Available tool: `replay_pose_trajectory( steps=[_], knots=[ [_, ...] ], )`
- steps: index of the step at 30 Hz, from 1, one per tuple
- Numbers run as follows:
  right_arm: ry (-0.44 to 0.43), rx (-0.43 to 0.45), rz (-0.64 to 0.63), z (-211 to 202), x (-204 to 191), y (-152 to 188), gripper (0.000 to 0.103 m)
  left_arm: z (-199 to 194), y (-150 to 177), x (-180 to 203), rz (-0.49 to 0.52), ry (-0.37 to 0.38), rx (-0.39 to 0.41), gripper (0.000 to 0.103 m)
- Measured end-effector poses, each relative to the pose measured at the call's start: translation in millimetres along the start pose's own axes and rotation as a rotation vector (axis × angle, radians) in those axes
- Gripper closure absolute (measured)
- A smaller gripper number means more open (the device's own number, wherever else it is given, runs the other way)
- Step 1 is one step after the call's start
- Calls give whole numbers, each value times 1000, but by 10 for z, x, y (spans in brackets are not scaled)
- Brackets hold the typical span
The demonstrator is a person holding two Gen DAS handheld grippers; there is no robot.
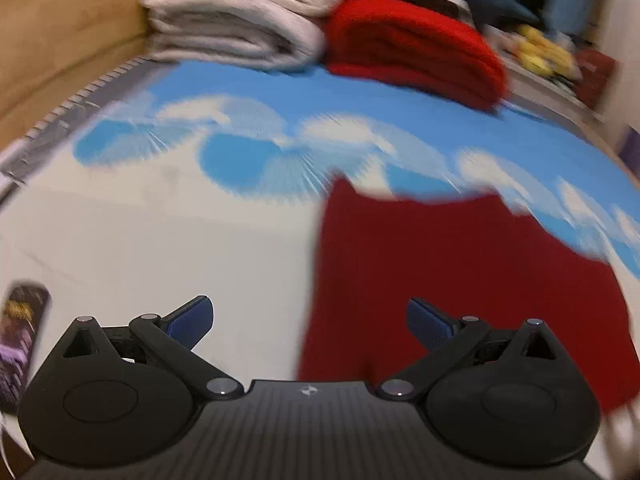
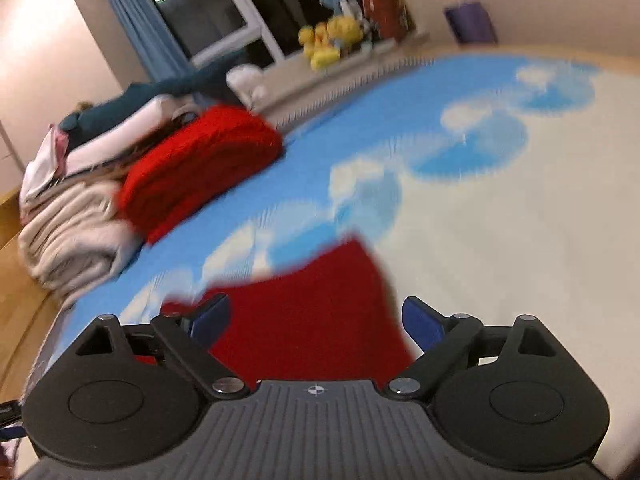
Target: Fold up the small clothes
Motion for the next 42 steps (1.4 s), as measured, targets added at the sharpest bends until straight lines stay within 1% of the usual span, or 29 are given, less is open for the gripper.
replay_pose_trajectory(
  steps=[1,3,4,5,7,10,13,17,22,29,42],
  knots=[
    [-7,-16,3,-77,-32,142,10,-66,202,-7,36,28,-18,0],
    [-28,-70,-8,-205,-114,465,10,-152,503,-79,57,5,-38,0],
    [-45,-93,-17,-251,-161,595,10,-194,618,-117,51,-7,-46,0],
    [-60,-106,-29,-297,-208,699,10,-240,692,-128,45,-4,-46,0],
    [-71,-113,-60,-413,-305,847,10,-368,776,-169,25,-2,-1,0],
    [-72,-98,-118,-579,-379,997,10,-442,851,-304,-3,-62,48,0],
    [-81,-95,-126,-639,-384,1034,10,-523,917,-375,-33,-90,69,0],
    [-53,-69,-122,-737,-332,1068,10,-544,949,-406,-20,-129,85,0],
    [-42,-63,-98,-775,-240,1090,10,-534,1011,-410,-6,-140,72,0],
    [-51,-91,-57,-738,-146,1135,10,-503,1032,-395,-8,-142,70,0],
    [-58,-139,25,-592,-71,1195,10,-369,1024,-405,-17,-141,39,0]
  ],
)
Point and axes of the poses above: each gripper's, at about its wrist camera, not at the fingertips, and z roughly the way its jaws point, x to its right, y to its underside, the point moved 9 cm from there along z, roughly the way its jaws point, and after that the axes turned 14 degrees about -z, right-handed, at the moved point
